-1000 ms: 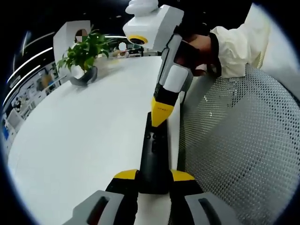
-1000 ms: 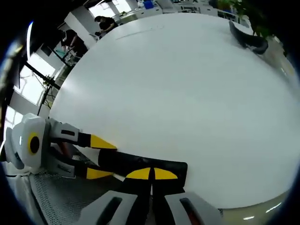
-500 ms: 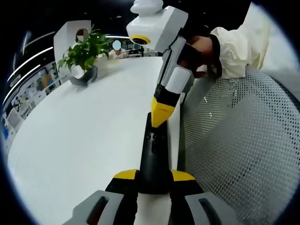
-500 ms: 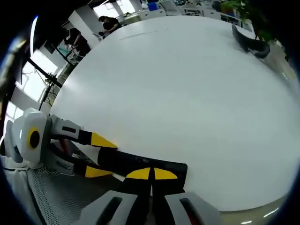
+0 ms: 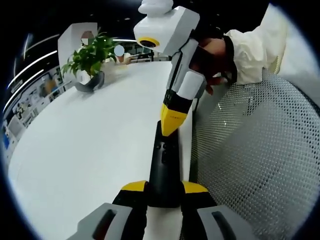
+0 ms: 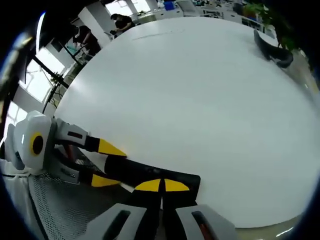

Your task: Press the specified remote control buttons in sequence, fully releasing each button before pressing the next.

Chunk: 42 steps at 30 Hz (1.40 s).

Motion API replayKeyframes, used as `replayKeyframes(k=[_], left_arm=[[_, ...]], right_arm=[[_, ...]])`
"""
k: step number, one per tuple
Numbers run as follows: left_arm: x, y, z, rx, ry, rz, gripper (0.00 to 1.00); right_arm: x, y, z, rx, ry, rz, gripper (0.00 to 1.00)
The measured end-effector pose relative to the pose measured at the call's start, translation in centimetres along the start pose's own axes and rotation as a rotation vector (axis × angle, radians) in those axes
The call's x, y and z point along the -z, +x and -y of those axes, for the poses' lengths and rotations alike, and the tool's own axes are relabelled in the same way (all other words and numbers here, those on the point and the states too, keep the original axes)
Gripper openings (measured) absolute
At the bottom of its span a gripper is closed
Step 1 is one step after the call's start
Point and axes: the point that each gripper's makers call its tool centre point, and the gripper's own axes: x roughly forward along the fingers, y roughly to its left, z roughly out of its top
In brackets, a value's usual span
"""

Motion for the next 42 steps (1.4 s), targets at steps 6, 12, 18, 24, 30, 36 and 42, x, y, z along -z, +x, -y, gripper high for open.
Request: replayKeyframes(k=[6,12,18,24,30,36,42], left_arm=[[-0.2,0.2,0.5,0.014,0.022,0.0,0.24],[-0.4,0.4,0.8,0.029,0.026,0.003,0.24],[-0.4,0.4,0.7,0.029,0.024,0.006,0.24],[-0.4,0.4,0.7,0.029,0.024,0.005,0.24],[-0.4,0.5,0.7,0.03,0.025,0.006,0.24],[-0.4,0.5,0.7,0.03,0.028,0.009,0.24],[-0.5,0.4,0.7,0.029,0.028,0.008,0.24]], right_arm=[[-0.4,0.1,-0.7,-0.04,-0.008,0.019,0.0],[-0.4,0.3,-1.2,-0.045,-0.042,0.019,0.0],[-0.3,0.8,-1.4,-0.036,-0.077,0.003,0.0],[-0.3,0.9,-1.6,-0.021,-0.146,0.009,0.0],[-0.3,1.0,-1.6,0.005,-0.198,0.01,0.0],[-0.4,1.2,-1.6,0.042,-0.244,-0.015,0.0],[-0.4,1.2,-1.5,0.068,-0.255,-0.011,0.0]])
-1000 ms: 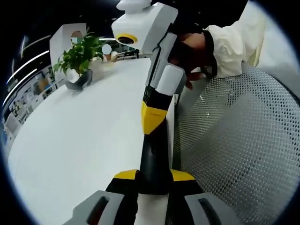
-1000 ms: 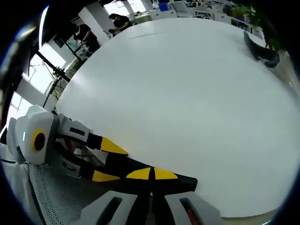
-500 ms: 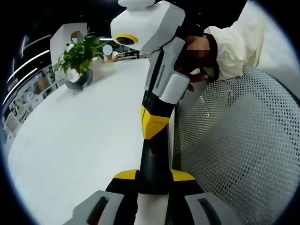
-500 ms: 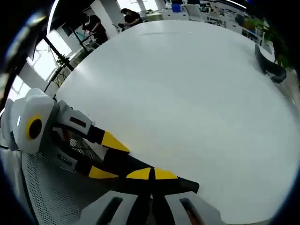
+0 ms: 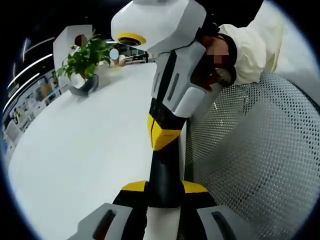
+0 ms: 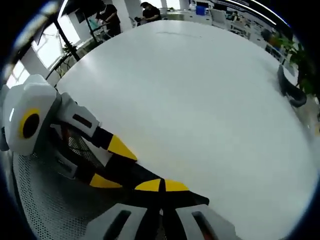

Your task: Press the specified remote control buttons in sequence, fully releasing each button before pressing the next.

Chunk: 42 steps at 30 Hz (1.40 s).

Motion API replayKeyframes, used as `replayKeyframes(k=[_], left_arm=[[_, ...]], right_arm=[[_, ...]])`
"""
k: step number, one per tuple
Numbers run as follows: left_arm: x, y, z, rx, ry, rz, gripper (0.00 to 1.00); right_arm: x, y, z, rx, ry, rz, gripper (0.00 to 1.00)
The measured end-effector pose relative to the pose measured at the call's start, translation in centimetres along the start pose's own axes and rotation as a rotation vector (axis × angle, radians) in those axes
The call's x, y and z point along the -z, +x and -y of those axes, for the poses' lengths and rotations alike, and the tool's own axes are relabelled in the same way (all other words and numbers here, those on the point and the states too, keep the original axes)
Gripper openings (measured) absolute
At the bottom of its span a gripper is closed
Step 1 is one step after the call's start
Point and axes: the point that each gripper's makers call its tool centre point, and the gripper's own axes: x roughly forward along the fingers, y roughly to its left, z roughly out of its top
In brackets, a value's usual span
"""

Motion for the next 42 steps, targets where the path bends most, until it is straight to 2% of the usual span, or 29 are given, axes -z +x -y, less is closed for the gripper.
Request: replayKeyframes(k=[4,13,21,30,33,42], left_arm=[[0.0,0.0,0.0,0.0,0.001,0.0,0.24],[0.0,0.0,-0.1,-0.002,0.001,-0.003,0.24],[0.2,-0.1,-0.9,-0.038,-0.012,-0.01,0.24],[0.2,-0.2,-0.9,-0.042,-0.024,-0.005,0.25],[0.2,-0.1,-0.9,-0.042,-0.023,-0.004,0.24],[0.1,-0.2,-0.9,-0.043,-0.017,0.0,0.24]], right_arm=[[0.0,-0.2,0.1,-0.018,0.041,0.055,0.0],[0.0,-0.3,0.2,-0.053,0.14,0.03,0.0],[0.1,-0.8,0.7,-0.091,0.274,0.035,0.0],[-0.2,-0.7,-0.5,-0.122,0.232,0.039,0.0],[0.2,-0.5,-0.4,-0.106,0.211,0.014,0.0],[0.1,-0.5,-0.3,-0.105,0.214,0.022,0.0]])
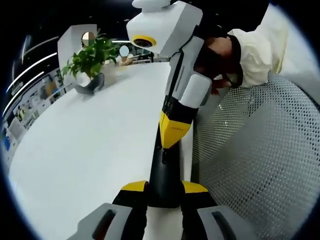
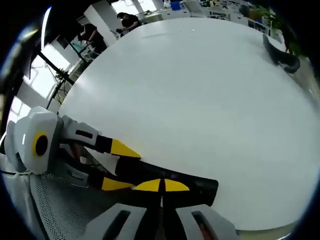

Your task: Press the specified remote control buttons in sequence, fully releasing each button before pressing the next.

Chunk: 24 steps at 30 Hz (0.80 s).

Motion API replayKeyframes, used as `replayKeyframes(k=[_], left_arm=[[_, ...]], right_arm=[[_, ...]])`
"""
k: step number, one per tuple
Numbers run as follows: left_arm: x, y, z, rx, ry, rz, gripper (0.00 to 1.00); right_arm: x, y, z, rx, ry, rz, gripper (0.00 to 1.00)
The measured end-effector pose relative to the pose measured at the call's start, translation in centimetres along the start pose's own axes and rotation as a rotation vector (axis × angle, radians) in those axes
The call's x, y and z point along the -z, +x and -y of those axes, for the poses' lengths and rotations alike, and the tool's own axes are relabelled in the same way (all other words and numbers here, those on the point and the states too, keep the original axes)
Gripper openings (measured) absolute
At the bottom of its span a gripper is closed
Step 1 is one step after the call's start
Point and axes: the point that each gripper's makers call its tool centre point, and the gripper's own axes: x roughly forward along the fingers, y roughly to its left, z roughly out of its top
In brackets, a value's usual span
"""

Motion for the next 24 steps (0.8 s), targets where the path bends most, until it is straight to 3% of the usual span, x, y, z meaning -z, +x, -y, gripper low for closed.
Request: replayKeyframes(k=[13,24], left_arm=[[0.02,0.03,0.01,0.003,0.005,0.004,0.24],[0.01,0.01,-0.01,0.003,0.0,0.005,0.25]], right_arm=[[0.02,0.03,-0.01,-0.001,-0.031,0.002,0.0],[0.02,-0.05,0.01,-0.015,0.005,-0.007,0.0]])
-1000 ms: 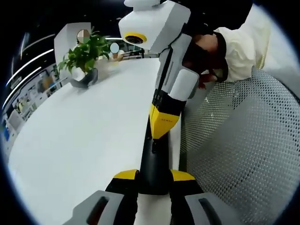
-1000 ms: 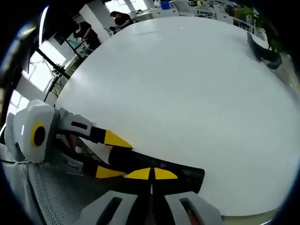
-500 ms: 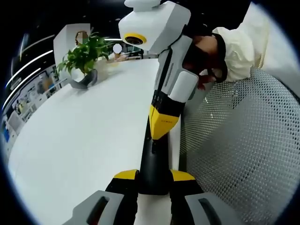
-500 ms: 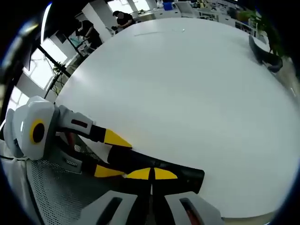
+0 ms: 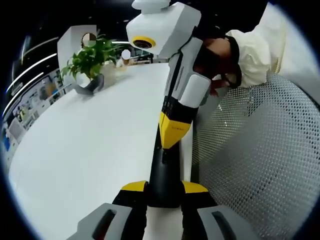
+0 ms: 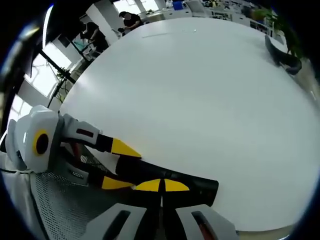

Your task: Press the specified remote control buttons in sequence, fully releasing each button before pressing the next.

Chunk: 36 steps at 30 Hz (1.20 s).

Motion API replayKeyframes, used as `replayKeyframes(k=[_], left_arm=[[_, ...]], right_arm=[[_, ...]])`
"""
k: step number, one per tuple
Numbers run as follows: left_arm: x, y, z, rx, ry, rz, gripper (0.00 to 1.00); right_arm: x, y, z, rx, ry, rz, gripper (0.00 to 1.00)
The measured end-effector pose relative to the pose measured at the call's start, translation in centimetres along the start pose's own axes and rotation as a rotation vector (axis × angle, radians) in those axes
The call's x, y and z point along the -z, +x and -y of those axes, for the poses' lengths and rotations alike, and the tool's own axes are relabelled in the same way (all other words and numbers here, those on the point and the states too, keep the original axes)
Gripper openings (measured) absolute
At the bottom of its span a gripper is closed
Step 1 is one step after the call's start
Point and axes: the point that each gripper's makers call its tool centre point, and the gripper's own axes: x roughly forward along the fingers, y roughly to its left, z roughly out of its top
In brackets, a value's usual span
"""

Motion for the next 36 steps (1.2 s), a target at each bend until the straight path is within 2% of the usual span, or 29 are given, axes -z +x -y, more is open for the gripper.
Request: replayKeyframes(k=[2,5,22,29,36], left_arm=[[0.1,0.0,-0.2,-0.003,-0.033,-0.012,0.26],[0.2,-0.1,-0.1,0.002,-0.024,-0.012,0.26],[1.1,-1.5,0.0,0.012,-0.009,-0.041,0.24],[1.1,-1.2,0.0,0.013,-0.004,-0.046,0.24],[1.0,-1.1,-0.1,0.011,-0.003,-0.054,0.24]], right_arm=[[0.1,0.0,-0.1,0.009,-0.018,-0.003,0.0],[0.1,0.1,-0.3,0.031,-0.06,-0.002,0.0],[0.1,0.0,-0.1,0.003,-0.006,-0.004,0.0],[0.2,0.0,-0.1,0.016,-0.019,-0.013,0.0],[0.7,-0.4,0.1,0.027,0.007,-0.034,0.0]])
